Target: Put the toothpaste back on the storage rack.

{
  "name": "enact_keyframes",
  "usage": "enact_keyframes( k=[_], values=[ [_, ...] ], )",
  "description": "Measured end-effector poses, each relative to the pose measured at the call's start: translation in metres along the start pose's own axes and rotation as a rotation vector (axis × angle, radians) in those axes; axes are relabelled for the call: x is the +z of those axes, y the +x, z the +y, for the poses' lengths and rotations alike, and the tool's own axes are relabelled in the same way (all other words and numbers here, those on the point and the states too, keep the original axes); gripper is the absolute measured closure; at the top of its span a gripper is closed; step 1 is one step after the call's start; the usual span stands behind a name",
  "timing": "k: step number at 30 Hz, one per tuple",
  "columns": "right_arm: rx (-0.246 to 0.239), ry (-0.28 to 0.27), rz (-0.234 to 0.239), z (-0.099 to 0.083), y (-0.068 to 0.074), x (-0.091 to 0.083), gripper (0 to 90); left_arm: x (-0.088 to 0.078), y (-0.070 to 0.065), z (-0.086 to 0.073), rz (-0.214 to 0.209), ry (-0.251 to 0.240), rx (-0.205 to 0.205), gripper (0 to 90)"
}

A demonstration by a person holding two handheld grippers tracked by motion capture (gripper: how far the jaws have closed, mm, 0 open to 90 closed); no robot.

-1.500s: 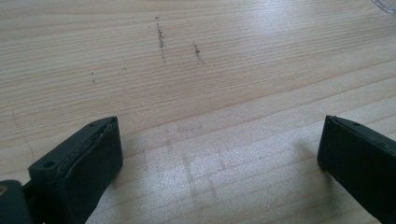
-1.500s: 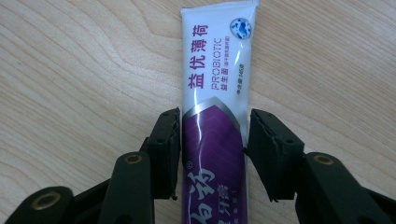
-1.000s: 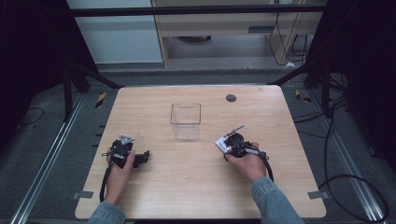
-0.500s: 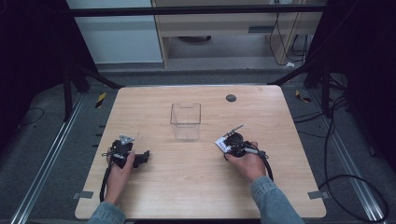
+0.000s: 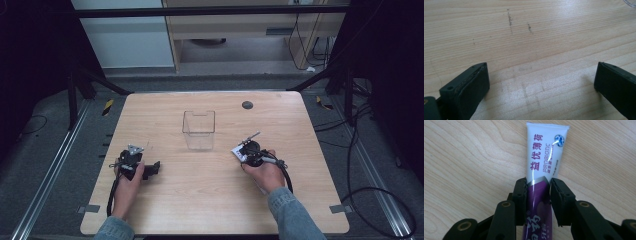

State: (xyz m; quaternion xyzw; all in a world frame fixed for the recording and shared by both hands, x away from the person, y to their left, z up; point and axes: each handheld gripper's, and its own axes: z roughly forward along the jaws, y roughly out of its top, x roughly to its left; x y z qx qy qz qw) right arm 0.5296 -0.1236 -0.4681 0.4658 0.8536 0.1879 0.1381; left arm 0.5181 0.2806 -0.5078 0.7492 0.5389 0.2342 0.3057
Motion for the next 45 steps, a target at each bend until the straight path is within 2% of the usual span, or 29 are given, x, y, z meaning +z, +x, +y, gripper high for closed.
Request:
enact_keyframes(
  k=[12,17,20,34,45],
  values=[
    [0.018,0.002,0.019,-0.0004,-0.0036,0.0009,67.6,0.0,0.0,0.0,0.0,0.0,0.0,0.0],
    [0.007,-0.002,0.002,-0.0011,-0.0031,0.0014,69.6,0.0,0.0,0.0,0.001,0.0,0.0,0.0],
    [0.021,-0.005,0.005,-0.0018,-0.0038,0.0012,70.5,0.0,0.0,0.0,0.001,0.0,0.001,0.0],
    [0.021,0.003,-0.018,0.0,-0.0016,0.0002,75.7,0.0,0.0,0.0,0.0,0.0,0.001,0.0],
    [0.058,-0.02,-0.011,-0.0032,-0.0062,-0.0052,78.9,0.0,0.0,0.0,0.0,0.0,0.0,0.0]
  ],
)
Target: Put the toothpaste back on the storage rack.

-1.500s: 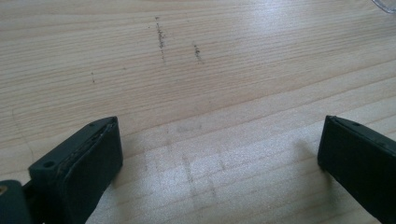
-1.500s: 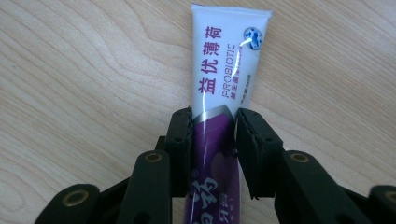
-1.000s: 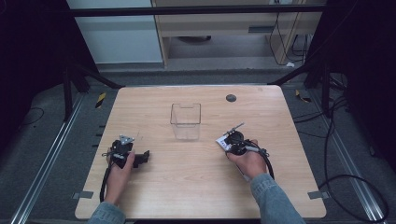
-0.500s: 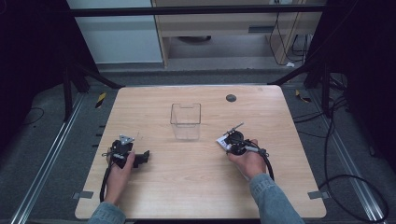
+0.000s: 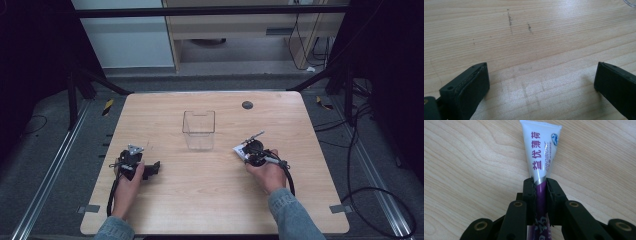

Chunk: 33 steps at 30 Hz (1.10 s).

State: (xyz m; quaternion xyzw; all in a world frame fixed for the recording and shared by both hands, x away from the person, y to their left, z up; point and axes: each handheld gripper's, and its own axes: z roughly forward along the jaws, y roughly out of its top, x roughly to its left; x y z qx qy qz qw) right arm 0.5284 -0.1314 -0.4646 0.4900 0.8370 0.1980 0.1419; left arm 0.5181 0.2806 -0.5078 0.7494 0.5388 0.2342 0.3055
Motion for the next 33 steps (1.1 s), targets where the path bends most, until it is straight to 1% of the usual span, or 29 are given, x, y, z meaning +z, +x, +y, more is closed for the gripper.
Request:
enact_keyframes(
  k=[2,5,8,16,20,28,29,33],
  values=[
    [0.015,-0.022,0.0,-0.002,-0.004,-0.003,79.0,0.0,0.0,0.0,0.0,0.0,0.0,0.0],
    [0.024,-0.037,0.001,-0.002,-0.007,-0.007,79.3,0.0,0.0,0.0,0.0,0.0,0.0,0.0],
    [0.031,-0.036,0.002,-0.001,-0.009,-0.009,79.4,0.0,0.0,0.0,0.001,0.0,0.0,0.0],
    [0.037,-0.058,0.0,0.004,-0.013,-0.017,79.5,0.0,0.0,0.0,0.0,0.0,0.0,0.0],
    [0.039,-0.085,-0.003,0.008,-0.016,-0.024,79.5,0.0,0.0,0.0,0.0,0.0,0.0,0.0],
    [0.05,-0.122,-0.001,0.012,-0.019,-0.029,79.5,0.0,0.0,0.0,0.0,0.0,0.0,0.0],
    [0.056,-0.141,-0.002,0.014,-0.02,-0.031,79.4,0.0,0.0,0.0,0.0,0.0,0.0,0.0],
    [0.067,-0.175,-0.003,0.016,-0.022,-0.036,79.4,0.0,0.0,0.0,0.0,0.0,0.0,0.0]
  ],
)
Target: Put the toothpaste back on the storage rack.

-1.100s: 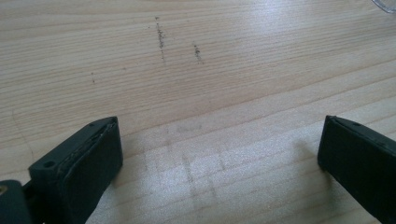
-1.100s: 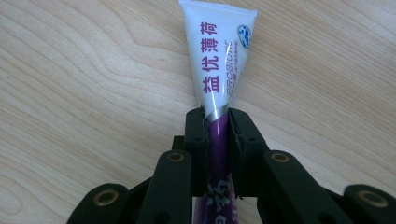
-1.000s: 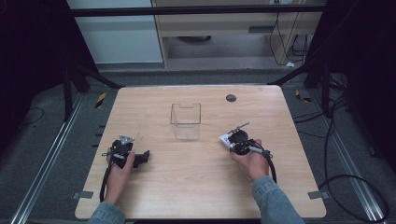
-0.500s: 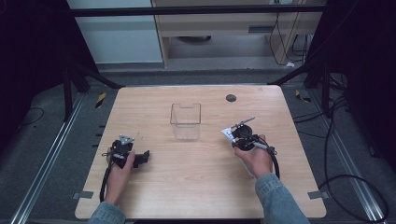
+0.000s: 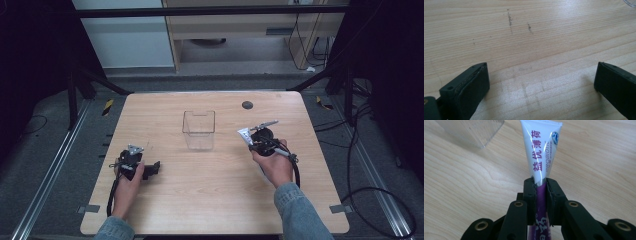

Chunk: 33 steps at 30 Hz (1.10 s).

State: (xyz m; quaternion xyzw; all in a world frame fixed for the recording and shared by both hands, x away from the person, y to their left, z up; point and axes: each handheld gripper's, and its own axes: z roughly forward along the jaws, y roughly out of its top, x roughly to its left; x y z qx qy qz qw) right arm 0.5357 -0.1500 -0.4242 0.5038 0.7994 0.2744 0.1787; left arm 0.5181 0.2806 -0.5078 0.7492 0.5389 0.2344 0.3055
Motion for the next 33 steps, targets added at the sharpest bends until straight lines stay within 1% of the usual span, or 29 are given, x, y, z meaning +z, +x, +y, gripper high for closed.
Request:
enact_keyframes(
  k=[2,5,6,12,13,18,20,21,22,26,28,32,33],
  values=[
    [0.0,-0.02,0.001,0.002,-0.001,-0.001,79.4,0.0,0.0,0.0,0.0,0.0,0.0,0.0],
    [0.005,-0.033,-0.002,0.004,-0.001,-0.003,79.4,0.0,0.0,0.0,0.0,0.0,0.0,0.0],
    [0.009,-0.05,0.001,0.006,-0.001,-0.004,79.4,0.0,0.0,0.0,0.0,0.0,0.0,0.0],
    [0.015,-0.079,0.005,0.009,-0.002,-0.005,79.4,0.0,0.0,0.0,0.0,0.0,0.0,0.0],
    [0.019,-0.092,0.005,0.01,-0.003,-0.005,79.4,0.0,0.0,0.0,0.0,0.0,0.0,0.0],
    [0.029,-0.115,0.004,0.015,-0.005,-0.007,79.4,0.0,0.0,0.0,0.0,0.0,0.0,0.0],
    [0.034,-0.139,0.004,0.018,-0.006,-0.009,79.4,0.0,0.0,0.0,0.0,0.0,0.0,0.0],
    [0.034,-0.139,0.004,0.018,-0.006,-0.009,79.4,0.0,0.0,0.0,0.0,0.0,0.0,0.0],
    [0.039,-0.152,0.007,0.021,-0.006,-0.011,79.4,0.0,0.0,0.0,0.0,0.0,0.0,0.0],
    [0.047,-0.168,0.013,0.025,-0.005,-0.013,79.4,0.0,0.0,0.0,0.0,0.0,0.0,0.0],
    [0.049,-0.183,0.014,0.031,-0.005,-0.016,79.4,0.0,0.0,0.0,0.0,0.0,0.0,0.0],
    [0.044,-0.197,0.016,0.037,-0.003,-0.019,79.5,0.0,0.0,0.0,0.0,0.0,0.0,0.0],
    [0.039,-0.209,0.018,0.041,-0.002,-0.021,79.4,0.0,0.0,0.0,0.0,0.0,0.0,0.0]
  ],
)
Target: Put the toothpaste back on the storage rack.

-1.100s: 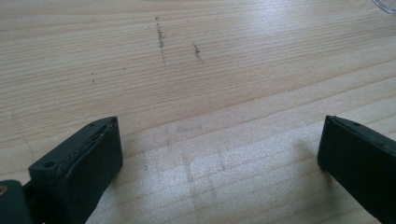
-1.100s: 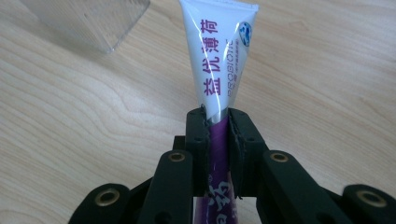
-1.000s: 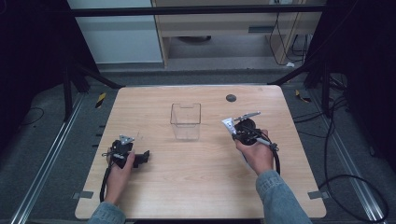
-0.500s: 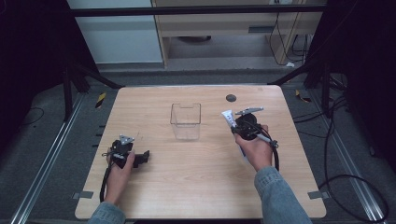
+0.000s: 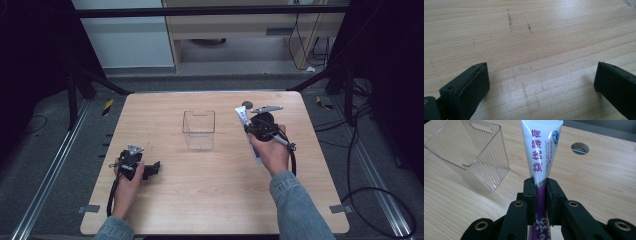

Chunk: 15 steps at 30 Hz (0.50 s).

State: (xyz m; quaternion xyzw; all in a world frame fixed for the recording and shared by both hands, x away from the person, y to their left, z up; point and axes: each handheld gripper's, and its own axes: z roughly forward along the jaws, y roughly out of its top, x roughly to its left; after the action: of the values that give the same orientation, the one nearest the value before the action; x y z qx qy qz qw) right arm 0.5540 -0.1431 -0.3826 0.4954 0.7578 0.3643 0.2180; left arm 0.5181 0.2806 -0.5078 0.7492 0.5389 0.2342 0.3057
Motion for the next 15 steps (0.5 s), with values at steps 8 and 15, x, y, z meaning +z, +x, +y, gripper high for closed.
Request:
enact_keyframes(
  k=[8,15],
  values=[
    [-0.014,-0.048,0.007,0.019,0.008,-0.004,79.5,0.0,0.0,0.0,0.0,0.0,0.0,0.0],
    [-0.025,-0.085,0.016,0.036,0.015,-0.007,79.5,0.0,0.0,0.0,0.0,0.0,0.0,0.0]
  ],
)
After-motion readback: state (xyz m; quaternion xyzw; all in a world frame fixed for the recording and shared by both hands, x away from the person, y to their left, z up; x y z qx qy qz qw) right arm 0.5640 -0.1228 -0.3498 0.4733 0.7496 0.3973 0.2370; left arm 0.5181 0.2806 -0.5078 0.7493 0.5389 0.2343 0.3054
